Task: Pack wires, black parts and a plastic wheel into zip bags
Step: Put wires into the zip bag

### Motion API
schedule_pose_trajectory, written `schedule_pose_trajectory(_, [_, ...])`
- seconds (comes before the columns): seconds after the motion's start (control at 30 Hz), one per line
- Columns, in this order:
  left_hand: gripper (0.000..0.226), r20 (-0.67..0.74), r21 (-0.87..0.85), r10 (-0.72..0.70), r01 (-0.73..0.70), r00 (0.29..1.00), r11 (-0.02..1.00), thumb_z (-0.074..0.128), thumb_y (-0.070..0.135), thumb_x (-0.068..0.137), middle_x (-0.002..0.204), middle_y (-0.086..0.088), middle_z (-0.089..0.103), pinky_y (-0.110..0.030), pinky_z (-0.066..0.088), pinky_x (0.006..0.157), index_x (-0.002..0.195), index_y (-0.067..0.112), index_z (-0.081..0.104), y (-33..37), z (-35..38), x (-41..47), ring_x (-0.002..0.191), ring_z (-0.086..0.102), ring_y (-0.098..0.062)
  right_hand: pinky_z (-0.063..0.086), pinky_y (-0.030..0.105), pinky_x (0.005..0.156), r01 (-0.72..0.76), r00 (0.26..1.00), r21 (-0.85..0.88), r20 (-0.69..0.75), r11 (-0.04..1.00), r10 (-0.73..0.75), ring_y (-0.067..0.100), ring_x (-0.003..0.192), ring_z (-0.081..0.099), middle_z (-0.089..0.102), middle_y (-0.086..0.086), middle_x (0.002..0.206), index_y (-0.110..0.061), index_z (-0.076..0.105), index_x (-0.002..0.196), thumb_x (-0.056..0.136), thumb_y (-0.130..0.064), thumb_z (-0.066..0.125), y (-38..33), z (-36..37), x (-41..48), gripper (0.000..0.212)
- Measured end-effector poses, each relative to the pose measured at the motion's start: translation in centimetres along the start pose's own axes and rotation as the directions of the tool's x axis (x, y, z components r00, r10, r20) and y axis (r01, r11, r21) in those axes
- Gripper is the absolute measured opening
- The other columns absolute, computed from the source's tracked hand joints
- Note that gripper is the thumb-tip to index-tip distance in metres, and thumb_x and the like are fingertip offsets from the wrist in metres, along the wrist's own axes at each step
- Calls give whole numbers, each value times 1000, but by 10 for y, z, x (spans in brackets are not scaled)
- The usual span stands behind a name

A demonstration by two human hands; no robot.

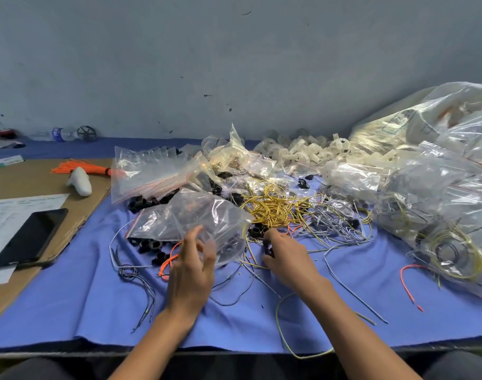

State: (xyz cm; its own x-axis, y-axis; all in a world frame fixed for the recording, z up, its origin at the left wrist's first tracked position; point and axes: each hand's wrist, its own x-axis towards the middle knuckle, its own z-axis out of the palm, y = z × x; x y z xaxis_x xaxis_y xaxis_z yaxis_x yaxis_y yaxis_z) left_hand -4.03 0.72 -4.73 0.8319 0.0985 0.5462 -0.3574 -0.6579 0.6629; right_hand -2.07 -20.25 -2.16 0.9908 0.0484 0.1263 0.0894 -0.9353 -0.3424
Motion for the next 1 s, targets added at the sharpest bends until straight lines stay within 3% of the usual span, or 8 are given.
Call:
schedule_pose_trajectory(0.17, [25,55,14,23,-24,998,1000,41,53,94,78,3,58,-37,40,57,101,31,33,0,2,-3,69,61,-30,45,30,62,-39,988,438,-117,898,100,20,72,61,67,-6,86,-24,52,99,85,-31,65,-18,-14,-21,20])
schedule_pose_trajectory(0.27, [23,121,30,61,-65,991,997,31,56,95,73,-4,58,-43,38,52,92,34,28,1,2,-4,69,59,-41,52,31,54,-151,988,845,145,513,53,18,57,58,65,6,71,-11,54,85,81,-17,75,-44,-17,-33,22])
schedule_pose_trajectory(0.47, [38,106,-6,79,-79,991,997,18,65,95,82,-9,63,-38,28,53,96,30,33,4,-2,-7,76,59,-44,49,36,103,-186,980,982,183,-28,-83,21,107,60,60,12,109,-4,54,123,89,12,47,-88,-7,-36,37])
schedule_pose_trajectory(0.53, [41,108,5,77,-78,991,997,17,64,97,82,-10,64,-39,28,53,98,26,35,4,-3,-5,76,59,-45,53,34,92,-92,991,994,97,55,-91,18,96,64,68,8,99,-8,64,109,86,13,43,-85,-10,-36,38])
schedule_pose_trajectory(0.7, [45,137,42,86,-93,987,995,17,59,96,74,-12,63,-41,31,50,96,18,36,4,-1,-3,71,58,-46,44,25,55,76,946,765,-259,640,196,4,59,60,70,-4,72,-24,69,73,82,-8,50,-39,-22,-16,26])
schedule_pose_trajectory(0.8, [45,142,69,125,-136,982,988,17,57,97,71,-13,62,-38,26,49,95,16,37,4,1,-4,68,57,-46,41,29,68,-5,936,322,-331,947,117,7,85,59,66,-2,98,-25,69,98,88,-7,51,-6,-23,19,27])
schedule_pose_trajectory(0.9, [48,161,113,161,-181,974,977,17,54,97,75,-14,63,-37,25,51,96,12,40,3,3,-4,70,58,-46,44,40,93,-22,987,-71,-161,997,11,32,122,44,49,11,133,-26,59,129,89,-1,45,10,-16,54,49])
schedule_pose_trajectory(1.0, [50,163,117,174,-195,971,974,14,55,97,76,-15,64,-37,26,52,97,12,40,2,4,-4,71,59,-47,37,44,103,33,998,-322,-44,946,-49,37,128,38,40,15,145,-32,49,139,88,-3,43,15,-11,73,59])
